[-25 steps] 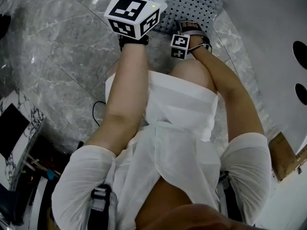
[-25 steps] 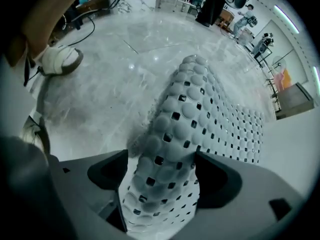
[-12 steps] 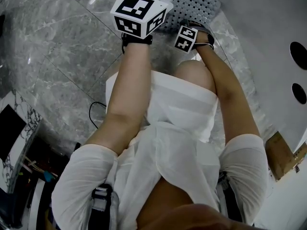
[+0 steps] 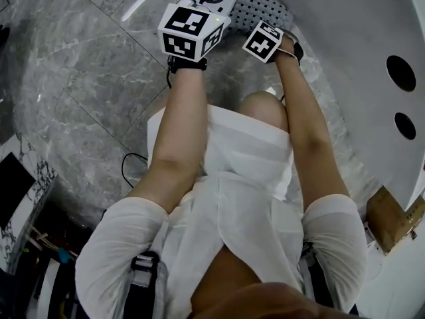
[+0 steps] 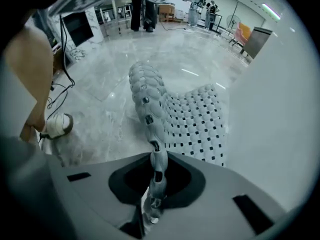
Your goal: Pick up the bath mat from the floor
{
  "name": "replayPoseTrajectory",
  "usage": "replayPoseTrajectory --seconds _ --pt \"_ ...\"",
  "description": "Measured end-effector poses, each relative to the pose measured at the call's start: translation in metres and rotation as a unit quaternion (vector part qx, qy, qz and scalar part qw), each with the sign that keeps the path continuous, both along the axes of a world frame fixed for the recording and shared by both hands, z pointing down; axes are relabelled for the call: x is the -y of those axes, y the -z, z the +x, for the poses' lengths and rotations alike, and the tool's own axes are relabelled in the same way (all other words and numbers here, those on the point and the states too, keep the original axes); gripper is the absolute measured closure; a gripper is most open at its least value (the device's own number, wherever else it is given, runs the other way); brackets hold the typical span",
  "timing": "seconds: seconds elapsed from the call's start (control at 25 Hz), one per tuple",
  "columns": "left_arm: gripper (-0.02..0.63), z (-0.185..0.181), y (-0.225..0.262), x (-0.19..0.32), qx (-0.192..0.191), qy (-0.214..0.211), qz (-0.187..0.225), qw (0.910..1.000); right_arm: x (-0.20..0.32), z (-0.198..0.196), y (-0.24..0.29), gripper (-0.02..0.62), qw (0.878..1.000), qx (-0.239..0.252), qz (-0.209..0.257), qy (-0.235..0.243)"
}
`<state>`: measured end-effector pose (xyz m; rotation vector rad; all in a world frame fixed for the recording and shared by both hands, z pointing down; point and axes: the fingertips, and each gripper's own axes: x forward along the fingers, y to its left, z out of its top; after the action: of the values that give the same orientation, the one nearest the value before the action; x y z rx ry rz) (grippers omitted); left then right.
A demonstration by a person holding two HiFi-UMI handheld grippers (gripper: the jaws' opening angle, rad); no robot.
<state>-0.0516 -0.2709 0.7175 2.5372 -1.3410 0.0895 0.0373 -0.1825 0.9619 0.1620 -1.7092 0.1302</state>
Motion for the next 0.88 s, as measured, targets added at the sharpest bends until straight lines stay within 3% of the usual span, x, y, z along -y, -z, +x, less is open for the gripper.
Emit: replayPoseTrajectory --seconds 0.32,0.44,0.6,0.72,0.88 --pt "0.546 -0.011 -0.002 0.008 0.026 0.061 0.005 0.9978 0.049 -0.02 0.079 0.54 0.995 0.054 0.036 -0.081" --pt "0.546 -0.02 -0.002 0.011 0.043 0.086 0.008 0.9954 0.071 -0.028 0.11 0.541 0.983 0.095 0.065 -0.142" --pt "0.543 -0.034 -0.003 0.013 0.042 0.117 0.003 0.9922 0.081 -0.04 0.144 0.543 0.958 0.153 0.074 -0.231" --pt "0.501 -0.035 -0.003 0.014 0.04 0.127 -0.002 0.9911 0.084 -0.035 0.158 0.543 0.945 0.169 0.102 -0.261" --pt "0.363 -0.013 -0.01 0.012 -0.007 0.101 -0.052 0.9935 0.077 -0.028 0.166 0.543 0.947 0.165 0.121 -0.249"
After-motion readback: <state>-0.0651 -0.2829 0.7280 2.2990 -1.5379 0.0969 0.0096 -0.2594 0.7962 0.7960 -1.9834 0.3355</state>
